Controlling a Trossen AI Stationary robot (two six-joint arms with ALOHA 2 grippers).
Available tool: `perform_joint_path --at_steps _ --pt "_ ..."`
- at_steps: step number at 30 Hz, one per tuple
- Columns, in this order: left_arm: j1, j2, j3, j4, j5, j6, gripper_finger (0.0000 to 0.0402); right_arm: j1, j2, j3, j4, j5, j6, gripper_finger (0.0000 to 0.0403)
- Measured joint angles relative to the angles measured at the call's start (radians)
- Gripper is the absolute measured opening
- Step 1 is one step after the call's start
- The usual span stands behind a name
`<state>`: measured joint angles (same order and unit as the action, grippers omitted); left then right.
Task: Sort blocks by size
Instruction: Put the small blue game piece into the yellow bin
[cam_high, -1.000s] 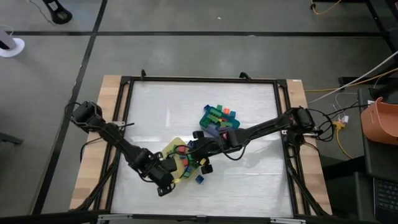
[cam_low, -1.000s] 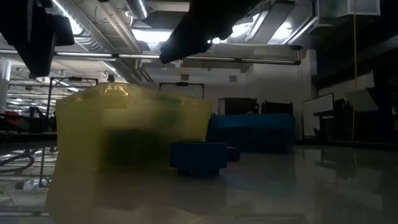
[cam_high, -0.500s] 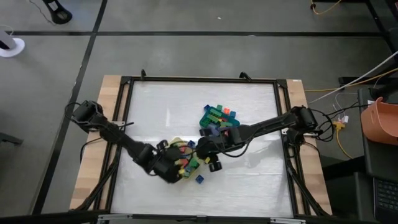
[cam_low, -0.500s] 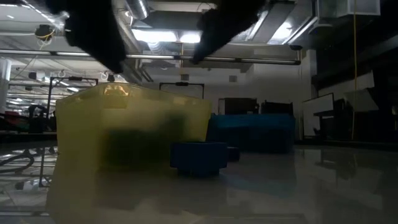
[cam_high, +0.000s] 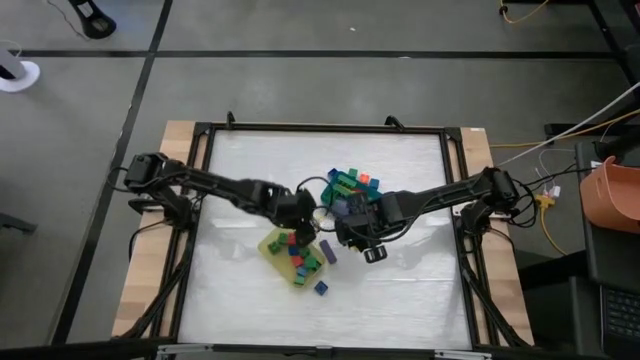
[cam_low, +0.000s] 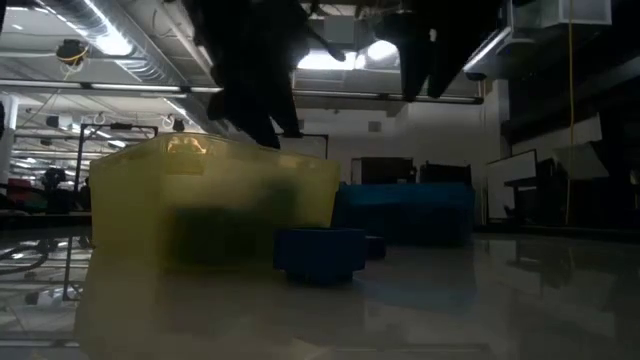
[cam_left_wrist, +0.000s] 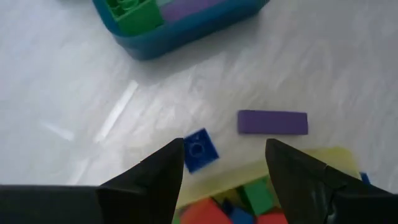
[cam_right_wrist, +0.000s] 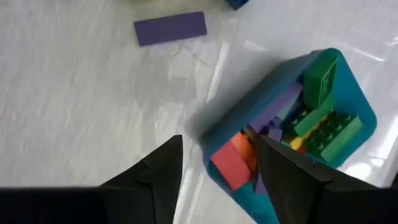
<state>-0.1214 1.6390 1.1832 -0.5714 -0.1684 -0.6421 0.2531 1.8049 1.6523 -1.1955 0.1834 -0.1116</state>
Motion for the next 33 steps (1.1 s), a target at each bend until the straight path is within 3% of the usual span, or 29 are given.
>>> perform_joint_path --at_steps 11,21,33 --pt "0.079 0.054 0.000 -0.004 0.061 0.227 0.0211 -0.060 -0.064 -0.172 0.036 0.008 -0.058 0.0202" --pt "0.093 0.138 0.000 0.037 0.070 0.249 0.0211 -0.145 -0.072 -0.289 0.088 -0.011 -0.077 0.0202" --pt "0.111 0.186 0.002 0.064 0.243 0.222 0.0211 -0.151 -0.071 -0.366 0.099 -0.019 -0.103 0.0202"
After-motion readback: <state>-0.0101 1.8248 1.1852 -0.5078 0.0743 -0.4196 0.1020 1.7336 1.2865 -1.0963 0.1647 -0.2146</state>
